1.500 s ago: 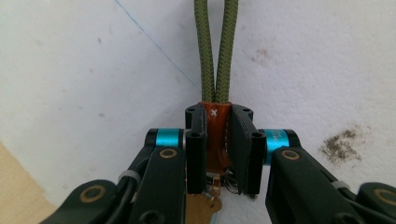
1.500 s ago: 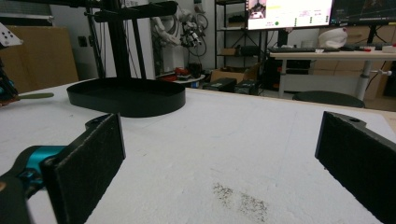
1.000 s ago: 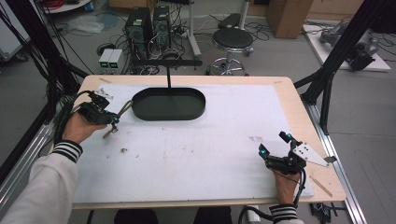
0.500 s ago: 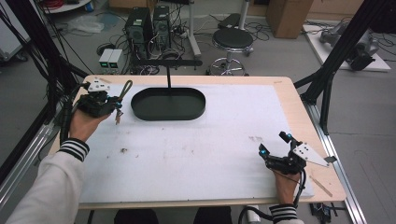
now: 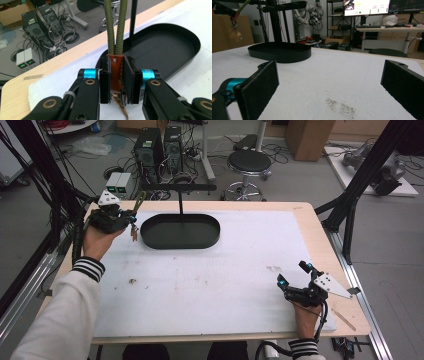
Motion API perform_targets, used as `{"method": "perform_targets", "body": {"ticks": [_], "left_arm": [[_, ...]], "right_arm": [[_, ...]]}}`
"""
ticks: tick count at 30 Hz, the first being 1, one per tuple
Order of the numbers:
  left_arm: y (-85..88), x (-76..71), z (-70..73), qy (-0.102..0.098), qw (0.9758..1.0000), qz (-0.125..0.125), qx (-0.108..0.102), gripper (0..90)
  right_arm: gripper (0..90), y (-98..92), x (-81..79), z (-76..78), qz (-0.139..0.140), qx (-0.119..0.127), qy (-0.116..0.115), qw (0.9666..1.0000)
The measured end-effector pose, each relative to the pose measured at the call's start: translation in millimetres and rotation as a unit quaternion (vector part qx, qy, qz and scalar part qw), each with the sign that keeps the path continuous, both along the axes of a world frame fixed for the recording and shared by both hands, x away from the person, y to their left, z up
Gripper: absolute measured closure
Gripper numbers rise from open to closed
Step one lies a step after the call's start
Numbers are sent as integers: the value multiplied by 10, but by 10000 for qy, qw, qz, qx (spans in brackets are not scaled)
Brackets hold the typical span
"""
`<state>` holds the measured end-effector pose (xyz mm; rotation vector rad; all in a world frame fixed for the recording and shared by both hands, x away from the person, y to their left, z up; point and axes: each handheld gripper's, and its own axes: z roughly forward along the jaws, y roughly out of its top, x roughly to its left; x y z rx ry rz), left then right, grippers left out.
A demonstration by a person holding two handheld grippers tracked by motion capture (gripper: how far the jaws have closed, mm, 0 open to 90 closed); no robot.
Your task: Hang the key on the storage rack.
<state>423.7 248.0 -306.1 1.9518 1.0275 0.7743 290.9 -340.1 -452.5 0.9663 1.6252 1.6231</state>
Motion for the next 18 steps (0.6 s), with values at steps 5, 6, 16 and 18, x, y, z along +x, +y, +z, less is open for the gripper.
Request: {"method": "perform_targets", "body": {"ticks": [5, 6, 16, 18], "left_arm": [[-17, 88, 41, -37, 10000, 44, 13, 766], [-24, 107, 46, -49, 10000, 55, 14, 765], [-98, 243, -6, -55, 9999, 140, 36, 765], [-104, 258, -22, -20, 9999, 128, 55, 765]], "right_arm": [[5, 0, 1, 0, -8, 0, 6, 10000], [5, 1, 1, 0, -10, 1, 7, 10000], [5, 1, -1, 0, -9, -12, -3, 10000], [5, 2, -1, 0, -14, -11, -6, 10000]]}}
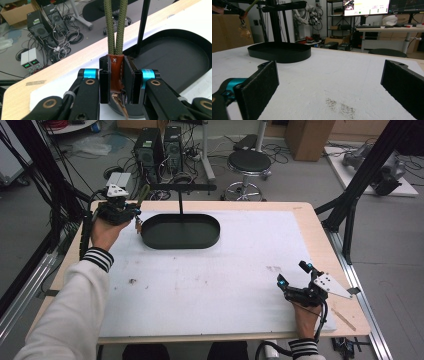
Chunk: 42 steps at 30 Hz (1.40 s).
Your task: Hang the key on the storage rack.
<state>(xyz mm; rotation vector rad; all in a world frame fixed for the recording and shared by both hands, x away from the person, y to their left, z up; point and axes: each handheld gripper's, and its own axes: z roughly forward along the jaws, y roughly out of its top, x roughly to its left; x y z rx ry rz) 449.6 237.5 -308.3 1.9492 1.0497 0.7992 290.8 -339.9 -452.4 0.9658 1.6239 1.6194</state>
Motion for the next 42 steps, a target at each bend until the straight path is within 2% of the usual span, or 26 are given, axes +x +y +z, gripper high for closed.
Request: {"method": "perform_targets", "body": {"ticks": [16, 23, 37, 42], "left_arm": [[-82, 93, -108, -17, 9998, 134, 170, 765], [-107, 152, -165, 7, 9996, 253, 128, 765], [-173, 272, -235, 28, 9994, 323, 83, 764], [-152, 320, -285, 98, 9992, 391, 83, 764]], "right_arm": [[5, -2, 0, 0, 12, -10, 4, 10000], [5, 1, 1, 0, 6, -17, -10, 10000], [5, -2, 1, 0, 26, 11, 6, 10000], [5, -4, 2, -1, 19, 26, 15, 10000]]}}
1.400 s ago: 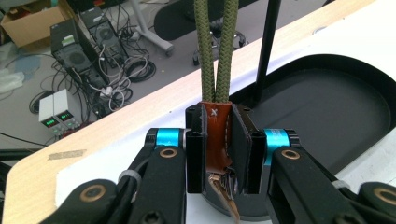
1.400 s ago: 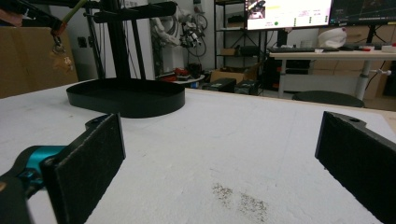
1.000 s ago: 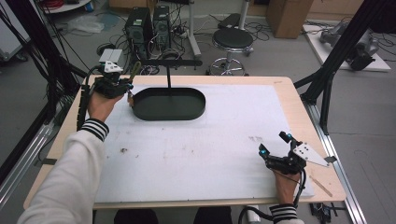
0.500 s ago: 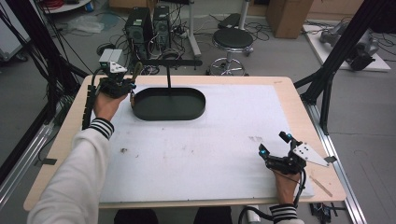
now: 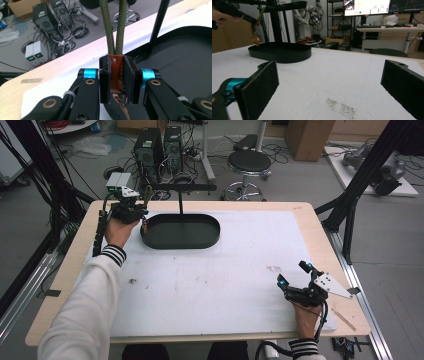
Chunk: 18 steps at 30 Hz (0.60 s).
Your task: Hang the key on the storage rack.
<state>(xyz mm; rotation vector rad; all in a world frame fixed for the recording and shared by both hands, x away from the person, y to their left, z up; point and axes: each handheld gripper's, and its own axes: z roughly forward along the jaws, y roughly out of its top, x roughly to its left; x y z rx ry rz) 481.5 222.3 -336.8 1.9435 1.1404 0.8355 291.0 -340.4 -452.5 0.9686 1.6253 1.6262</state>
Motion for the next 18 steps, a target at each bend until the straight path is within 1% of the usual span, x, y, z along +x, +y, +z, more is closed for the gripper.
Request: {"method": "perform_targets", "body": {"ticks": [2, 7, 10, 11, 14, 15, 16, 17, 18], "left_arm": [[15, 31, -28, 21, 10000, 56, -75, 764], [29, 63, -53, 51, 9999, 72, -132, 764], [37, 81, -72, 34, 9998, 88, -177, 761], [37, 81, -72, 34, 9998, 88, -177, 760], [42, 79, -85, -131, 9999, 89, -29, 741], [42, 69, -80, -244, 9995, 151, 96, 712], [43, 59, -70, -374, 9988, 233, 197, 638], [43, 59, -70, -374, 9988, 233, 197, 547], [70, 37, -44, -574, 9981, 183, 81, 482]], "right_arm": [[5, 1, -2, -1, -6, 5, 9, 10000], [5, 6, 0, 0, -13, -39, -31, 10000], [5, 6, 3, 0, -4, -59, -49, 10000], [5, 10, -3, 0, 0, -39, -12, 10000], [5, 13, -10, -1, -7, -56, -14, 10000], [5, 13, -11, -1, -13, -44, -16, 10000], [5, 9, -8, -1, -25, -36, -35, 10000], [5, 5, -7, -2, -15, -35, -36, 10000], [5, 4, -7, -2, -25, -35, -30, 10000]]}}
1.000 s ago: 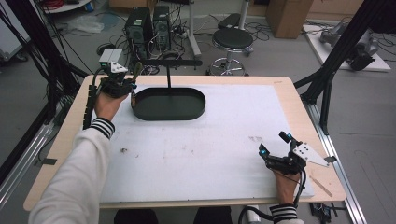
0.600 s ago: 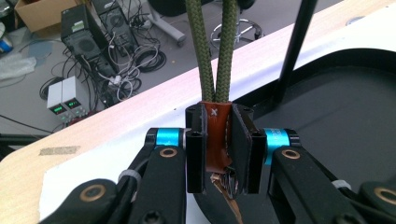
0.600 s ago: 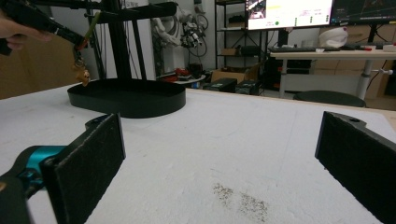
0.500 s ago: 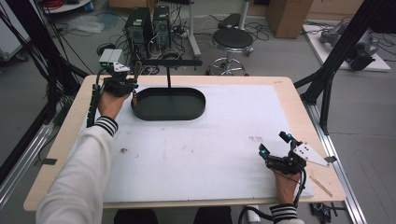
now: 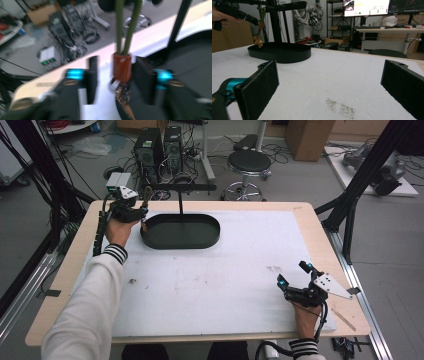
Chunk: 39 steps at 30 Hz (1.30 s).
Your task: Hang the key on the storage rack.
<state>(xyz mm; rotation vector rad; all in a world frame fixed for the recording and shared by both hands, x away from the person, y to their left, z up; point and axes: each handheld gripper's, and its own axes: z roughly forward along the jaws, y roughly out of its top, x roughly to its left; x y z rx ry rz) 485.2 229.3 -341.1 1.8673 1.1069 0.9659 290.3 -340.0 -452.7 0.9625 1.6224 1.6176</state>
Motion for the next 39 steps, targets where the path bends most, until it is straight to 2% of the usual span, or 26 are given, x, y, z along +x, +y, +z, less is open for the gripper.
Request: {"method": "perform_targets", "body": {"ticks": [1, 3, 5, 7, 8, 9, 10, 11, 12, 13, 14, 15, 16, 18, 19, 20, 22, 25, 26, 28, 29, 31, 32, 34, 36, 39], "left_arm": [[0, 0, 0, 0, 10000, 0, 0, 422], [50, -52, 30, -101, 9993, -223, -300, 391], [122, -128, 43, -211, 9957, -640, -633, 282], [194, -233, 46, -194, 9908, -871, -1017, 194], [237, -294, 42, -190, 9880, -969, -1190, 108], [270, -362, 35, -145, 9852, -1014, -1377, 108], [326, -461, 26, -34, 9807, -1188, -1553, 66], [357, -525, 15, -43, 9787, -1282, -1602, 51], [430, -709, -22, -263, 9768, -1422, -1578, 17], [467, -798, -44, -376, 9756, -1502, -1557, 17], [503, -884, -66, -459, 9752, -1549, -1510, 17], [503, -884, -66, -459, 9752, -1549, -1510, 16], [567, -1046, -114, -576, 9743, -1615, -1463, 17], [621, -1187, -175, -639, 9700, -1695, -1622, 17], [621, -1187, -175, -639, 9700, -1695, -1622, 17], [648, -1273, -217, -725, 9672, -1745, -1697, 17], [686, -1399, -283, -828, 9648, -1777, -1750, 17], [736, -1555, -387, -1036, 9596, -1813, -1885, 17], [749, -1595, -421, -1080, 9585, -1839, -1891, 17], [766, -1668, -490, -1108, 9584, -1829, -1890, 17], [770, -1703, -529, -1134, 9569, -1838, -1942, 17], [767, -1759, -593, -1140, 9566, -1851, -1939, 17], [764, -1798, -643, -1169, 9548, -1885, -1979, 17], [753, -1875, -754, -1243, 9534, -1862, -2021, 17], [753, -1898, -794, -1275, 9530, -1844, -2037, 17], [754, -1937, -897, -1256, 9557, -1717, -2032, 17]], "right_arm": [[5, 3, -1, 1, -1, 17, 3, 10000], [5, 4, -2, 0, -6, 1, 5, 10000], [5, 5, 1, 0, -12, -47, -32, 10000], [5, 6, -1, 1, -18, -23, -10, 10000], [5, 7, -3, 0, -28, -15, 5, 10000], [5, 7, -3, 0, -28, -15, 5, 10000], [5, 10, 2, 2, -49, -51, -6, 10000], [5, 15, 2, 2, -50, -59, 13, 10000], [5, 20, 5, 3, -63, -98, 14, 9999], [5, 27, 4, 5, -63, -102, 47, 9999], [5, 28, 6, 5, -71, -124, 43, 9999], [5, 31, 5, 4, -74, -123, 44, 9999], [5, 30, 4, 5, -78, -112, 40, 9999], [5, 28, -2, 4, -88, -92, 58, 9999], [5, 28, -2, 4, -88, -92, 58, 9999], [5, 27, 2, 4, -95, -103, 16, 9999], [5, 29, 1, 2, -81, -115, 9, 9999], [5, 28, 1, 3, -78, -120, 9, 9999], [5, 31, 0, 4, -72, -95, 27, 9999], [5, 28, 1, 2, -74, -119, 5, 9999], [5, 32, -4, 3, -78, -117, 11, 9999], [5, 35, -5, 2, -97, -117, -11, 9999], [5, 34, -4, 2, -103, -114, -12, 9999], [5, 34, -5, 2, -102, -98, 1, 9999], [5, 34, -4, 2, -101, -104, -4, 9999], [5, 32, -3, 2, -98, -103, -4, 9999]]}}
